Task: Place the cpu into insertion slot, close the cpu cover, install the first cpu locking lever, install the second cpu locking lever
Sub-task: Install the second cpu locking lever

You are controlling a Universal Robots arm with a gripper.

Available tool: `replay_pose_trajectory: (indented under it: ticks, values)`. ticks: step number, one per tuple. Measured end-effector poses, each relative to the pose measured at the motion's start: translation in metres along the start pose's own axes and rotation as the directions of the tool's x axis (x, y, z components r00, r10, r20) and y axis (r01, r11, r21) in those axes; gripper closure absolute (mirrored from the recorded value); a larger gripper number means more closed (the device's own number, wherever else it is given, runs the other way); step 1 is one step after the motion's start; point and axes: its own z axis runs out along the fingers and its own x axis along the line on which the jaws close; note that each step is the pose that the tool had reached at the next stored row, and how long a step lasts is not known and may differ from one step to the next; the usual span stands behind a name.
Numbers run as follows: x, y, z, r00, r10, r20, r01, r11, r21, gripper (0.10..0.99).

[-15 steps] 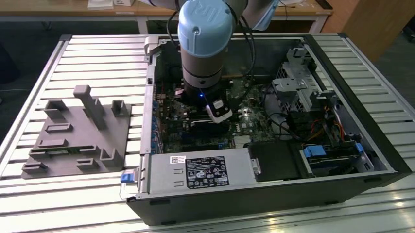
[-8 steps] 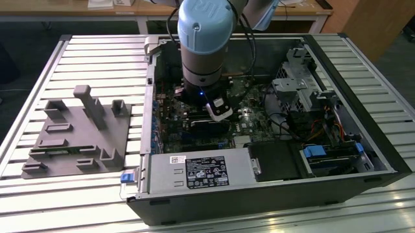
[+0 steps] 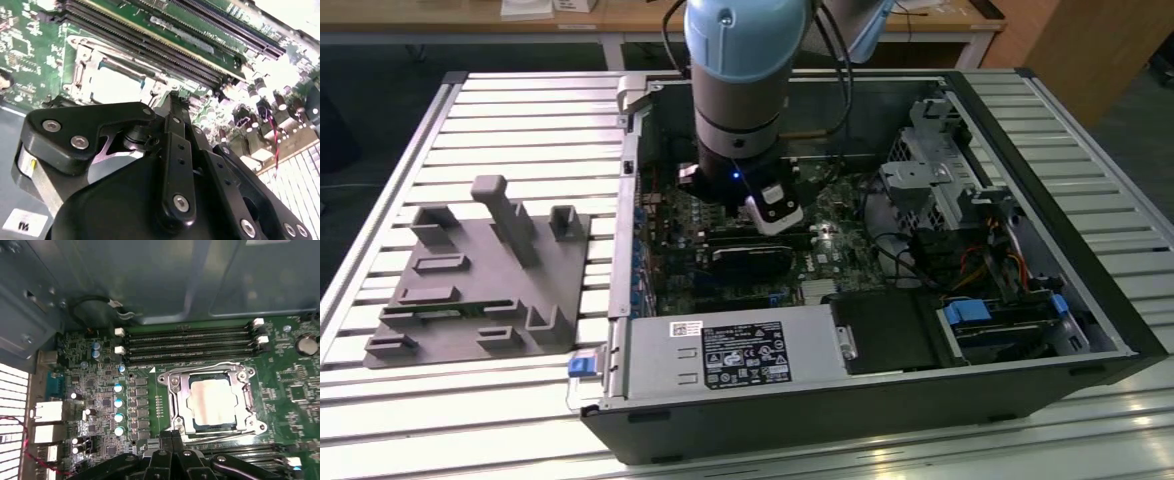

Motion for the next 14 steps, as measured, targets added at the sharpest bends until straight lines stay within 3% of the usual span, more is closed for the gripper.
replay_pose_trajectory:
  ticks: [3,6,7,14]
  values:
    - [-0.0035,0.0015,-0.0035,1.0000,0.000,0.0006,0.000,1.0000,0.008,0.980]
    - [-0.0089,0.0022,-0.0041,1.0000,0.004,0.0041,-0.004,0.9994,0.035,0.980]
    - [-0.0113,0.0025,-0.0039,1.0000,0.004,0.0047,-0.005,0.9992,0.039,0.980]
    - [-0.0277,0.0101,-0.0017,1.0000,0.005,0.0058,-0.005,0.9988,0.050,0.980]
